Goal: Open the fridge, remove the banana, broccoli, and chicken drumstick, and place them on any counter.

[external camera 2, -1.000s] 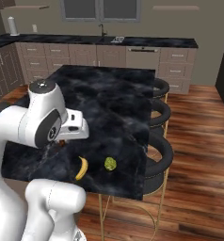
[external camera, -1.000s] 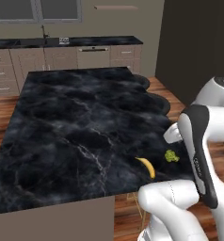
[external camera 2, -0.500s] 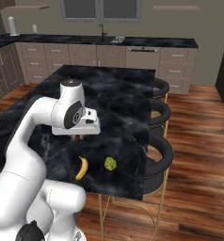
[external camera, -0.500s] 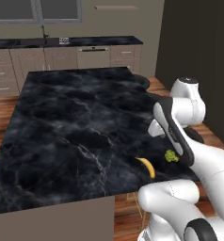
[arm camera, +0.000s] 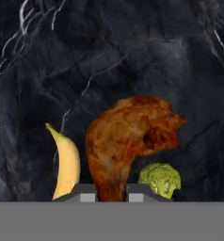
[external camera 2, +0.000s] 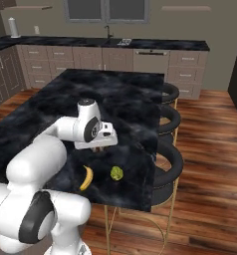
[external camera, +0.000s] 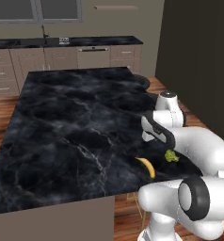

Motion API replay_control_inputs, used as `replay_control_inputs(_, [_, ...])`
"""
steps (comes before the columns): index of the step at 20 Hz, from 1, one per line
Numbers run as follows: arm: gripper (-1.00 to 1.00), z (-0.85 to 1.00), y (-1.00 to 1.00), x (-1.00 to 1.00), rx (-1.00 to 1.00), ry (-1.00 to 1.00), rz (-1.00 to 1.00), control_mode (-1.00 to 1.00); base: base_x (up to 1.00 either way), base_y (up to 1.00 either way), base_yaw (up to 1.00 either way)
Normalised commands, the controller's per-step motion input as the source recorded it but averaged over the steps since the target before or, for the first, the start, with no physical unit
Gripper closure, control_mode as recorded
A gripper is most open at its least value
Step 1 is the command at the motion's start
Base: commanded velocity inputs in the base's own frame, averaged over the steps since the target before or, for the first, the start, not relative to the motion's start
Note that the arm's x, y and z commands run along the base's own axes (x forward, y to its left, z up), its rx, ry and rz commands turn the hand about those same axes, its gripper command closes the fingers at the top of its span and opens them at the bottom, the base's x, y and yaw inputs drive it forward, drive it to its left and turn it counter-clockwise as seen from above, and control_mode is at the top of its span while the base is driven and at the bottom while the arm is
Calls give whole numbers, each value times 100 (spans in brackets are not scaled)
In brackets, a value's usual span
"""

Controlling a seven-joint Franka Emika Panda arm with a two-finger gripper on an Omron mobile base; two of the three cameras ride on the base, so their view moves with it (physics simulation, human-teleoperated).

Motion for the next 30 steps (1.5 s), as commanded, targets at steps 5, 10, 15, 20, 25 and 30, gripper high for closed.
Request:
replay_control_inputs(5, [100,-72,-27,55,-4,0,0,-100,0,0,0])
replay_control_inputs(10, [100,-51,0,25,0,0,0,-100,0,0,0])
replay_control_inputs(15, [100,-10,-4,0,0,0,0,-100,0,0,0])
replay_control_inputs(20, [-100,0,-1,0,0,0,0,-100,0,0,0])
replay_control_inputs(25, [-100,-2,0,0,0,0,0,-100,0,0,0])
replay_control_inputs(30, [-100,0,-2,3,-3,-10,0,-100,0,0,0])
